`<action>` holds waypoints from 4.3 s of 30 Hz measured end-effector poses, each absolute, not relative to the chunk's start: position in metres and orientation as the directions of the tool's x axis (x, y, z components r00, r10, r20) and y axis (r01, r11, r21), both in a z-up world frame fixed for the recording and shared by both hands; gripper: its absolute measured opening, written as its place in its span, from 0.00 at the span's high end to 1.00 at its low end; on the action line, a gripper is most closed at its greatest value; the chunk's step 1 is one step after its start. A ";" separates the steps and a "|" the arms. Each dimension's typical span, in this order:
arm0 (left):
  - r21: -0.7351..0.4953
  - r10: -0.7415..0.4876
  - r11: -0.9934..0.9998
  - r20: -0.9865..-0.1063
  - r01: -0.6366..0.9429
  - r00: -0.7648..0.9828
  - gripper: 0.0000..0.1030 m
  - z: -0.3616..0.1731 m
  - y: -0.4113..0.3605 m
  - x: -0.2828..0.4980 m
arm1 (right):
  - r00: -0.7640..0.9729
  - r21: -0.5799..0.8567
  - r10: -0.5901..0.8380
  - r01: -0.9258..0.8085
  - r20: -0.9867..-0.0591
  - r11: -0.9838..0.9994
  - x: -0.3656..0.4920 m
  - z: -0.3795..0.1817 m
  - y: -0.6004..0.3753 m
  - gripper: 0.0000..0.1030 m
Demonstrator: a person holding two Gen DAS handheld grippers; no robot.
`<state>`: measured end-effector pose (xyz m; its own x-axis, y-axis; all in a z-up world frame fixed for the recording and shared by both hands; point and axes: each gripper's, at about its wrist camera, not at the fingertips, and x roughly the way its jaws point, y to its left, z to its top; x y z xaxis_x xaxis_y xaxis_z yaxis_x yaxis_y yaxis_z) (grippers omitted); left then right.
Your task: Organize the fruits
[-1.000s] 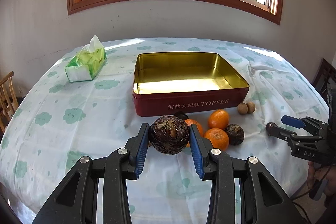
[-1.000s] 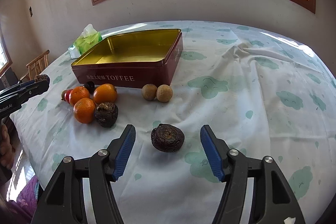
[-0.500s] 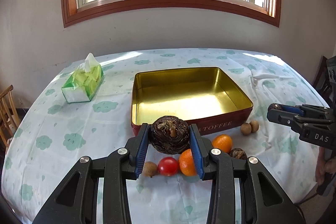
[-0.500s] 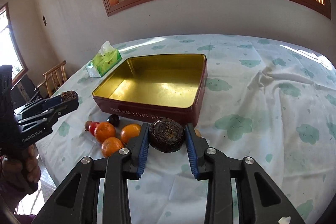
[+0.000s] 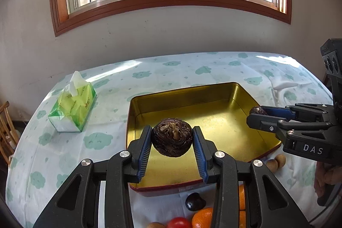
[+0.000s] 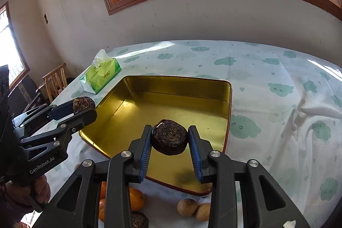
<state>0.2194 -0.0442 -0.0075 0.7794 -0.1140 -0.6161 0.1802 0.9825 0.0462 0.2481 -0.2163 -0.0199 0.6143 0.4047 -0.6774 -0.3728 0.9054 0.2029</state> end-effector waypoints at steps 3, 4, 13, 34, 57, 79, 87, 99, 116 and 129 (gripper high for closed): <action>0.065 -0.101 0.981 -0.632 0.183 0.768 0.62 -0.014 -0.048 0.235 | 0.598 0.205 0.400 -0.369 -0.694 0.907 0.261 -0.029 -0.213 0.70; 0.070 -0.096 0.981 -0.638 0.182 0.764 0.62 -0.017 -0.048 0.240 | 0.591 0.209 0.400 -0.367 -0.700 0.907 0.266 -0.032 -0.212 0.70; 0.069 -0.077 0.983 -0.689 0.171 0.720 0.54 -0.041 -0.048 0.272 | 0.565 0.235 0.410 -0.357 -0.716 0.904 0.288 -0.048 -0.207 0.67; -0.147 -0.191 0.981 -0.609 0.127 0.770 0.12 -0.027 0.037 0.117 | 0.495 0.210 0.486 -0.512 -0.720 0.833 0.131 -0.056 -0.230 0.53; -0.159 -0.494 0.801 -0.718 0.577 0.489 0.24 -0.065 0.035 0.143 | 0.574 0.226 0.379 -0.321 -0.726 0.920 0.153 -0.076 -0.275 0.67; -0.149 -0.489 0.789 -0.739 0.597 0.463 0.74 -0.080 0.040 0.148 | 0.560 0.249 0.385 -0.306 -0.734 0.919 0.158 -0.080 -0.273 0.66; -0.224 -0.336 0.942 -0.661 0.251 0.671 0.74 -0.066 0.044 0.092 | 0.578 0.146 0.308 -0.310 -0.756 0.939 0.156 -0.080 -0.261 0.66; -0.261 -0.315 0.946 -0.599 0.192 0.736 0.74 -0.027 0.019 0.066 | 0.589 0.102 0.277 -0.313 -0.759 0.944 0.155 -0.081 -0.256 0.66; -0.137 -0.253 0.967 -0.571 0.213 0.781 0.74 0.006 -0.013 0.036 | 0.589 0.111 0.285 -0.315 -0.756 0.943 0.155 -0.081 -0.257 0.66; -0.088 -0.194 0.981 -0.575 0.175 0.795 0.74 0.010 -0.024 0.038 | 0.587 0.132 0.302 -0.315 -0.752 0.940 0.155 -0.081 -0.260 0.66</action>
